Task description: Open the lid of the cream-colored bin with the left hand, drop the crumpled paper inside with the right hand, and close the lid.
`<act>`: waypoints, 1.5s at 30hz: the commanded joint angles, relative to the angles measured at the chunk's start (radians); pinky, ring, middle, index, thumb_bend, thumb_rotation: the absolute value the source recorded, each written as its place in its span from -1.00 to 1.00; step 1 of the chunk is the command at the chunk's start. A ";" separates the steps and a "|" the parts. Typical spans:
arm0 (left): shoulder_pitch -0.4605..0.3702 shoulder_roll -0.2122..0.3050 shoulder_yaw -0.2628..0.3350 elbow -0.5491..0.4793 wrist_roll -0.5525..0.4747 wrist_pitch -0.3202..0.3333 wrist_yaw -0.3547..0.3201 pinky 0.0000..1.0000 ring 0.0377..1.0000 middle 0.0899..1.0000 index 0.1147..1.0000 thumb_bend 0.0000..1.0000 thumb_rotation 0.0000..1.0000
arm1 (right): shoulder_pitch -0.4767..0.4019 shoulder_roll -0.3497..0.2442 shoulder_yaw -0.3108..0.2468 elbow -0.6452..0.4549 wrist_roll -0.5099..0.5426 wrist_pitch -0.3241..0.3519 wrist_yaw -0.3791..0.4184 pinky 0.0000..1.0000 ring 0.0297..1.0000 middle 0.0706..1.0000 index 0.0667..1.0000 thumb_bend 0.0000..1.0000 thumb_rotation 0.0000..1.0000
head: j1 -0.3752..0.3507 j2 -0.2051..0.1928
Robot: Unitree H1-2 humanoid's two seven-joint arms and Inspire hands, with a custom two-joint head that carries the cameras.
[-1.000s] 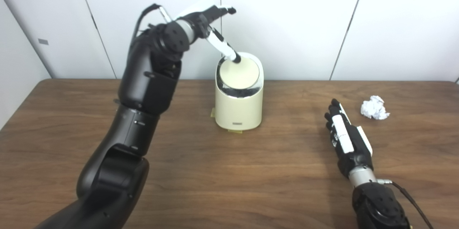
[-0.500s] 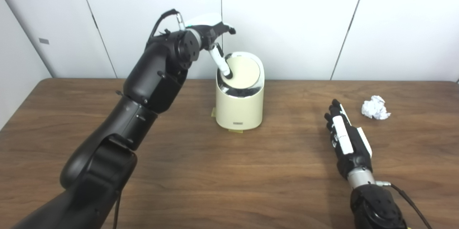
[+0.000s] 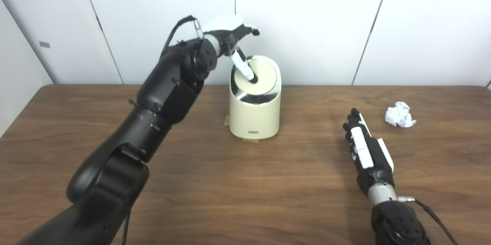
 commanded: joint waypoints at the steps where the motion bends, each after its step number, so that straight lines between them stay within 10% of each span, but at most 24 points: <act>1: -0.089 -0.006 0.012 -0.011 -0.013 0.016 0.023 0.71 0.96 1.00 0.92 0.82 -0.67 | -0.015 0.000 -0.008 -0.044 0.006 -0.012 0.001 1.00 0.94 0.99 0.99 0.35 0.69 | -0.001 0.004; 7: -0.087 0.000 -0.051 0.002 0.017 -0.007 0.032 0.58 0.86 0.97 0.91 0.90 -0.72 | -0.017 -0.005 -0.013 -0.051 0.025 -0.004 0.010 1.00 0.94 1.00 1.00 0.36 0.70 | 0.013 0.017; 21: -0.041 0.031 -0.348 0.043 0.282 -0.205 0.152 1.00 1.00 0.92 0.88 1.00 -0.81 | -0.007 -0.007 -0.012 -0.065 0.049 -0.012 0.019 1.00 0.95 1.00 0.99 0.50 0.86 | 0.010 0.019; 27: -0.019 0.036 -0.360 0.059 0.304 -0.231 0.180 0.98 0.98 0.90 0.88 1.00 -0.84 | -0.001 -0.012 -0.012 -0.065 0.047 -0.016 0.019 1.00 0.95 1.00 1.00 0.49 0.86 | 0.006 0.020; 33: -0.008 0.026 -0.204 -0.005 0.144 -0.168 0.099 0.99 0.94 0.89 0.87 0.95 -0.83 | -0.002 -0.012 -0.013 -0.063 0.047 -0.016 0.018 1.00 0.96 1.00 1.00 0.51 0.84 | 0.008 0.021; 39: 0.058 0.007 0.062 -0.244 -0.095 0.024 0.033 0.47 0.76 0.85 0.82 0.59 -0.53 | -0.007 -0.008 -0.015 -0.079 0.055 0.004 0.017 1.00 0.95 1.00 0.99 0.45 0.80 | 0.005 0.019; 45: 0.219 -0.015 0.271 -0.461 -0.264 0.071 0.130 0.47 0.66 0.73 0.76 0.19 -0.32 | -0.015 -0.023 -0.011 -0.080 0.044 0.011 0.021 1.00 0.95 1.00 0.98 0.46 0.81 | -0.013 0.020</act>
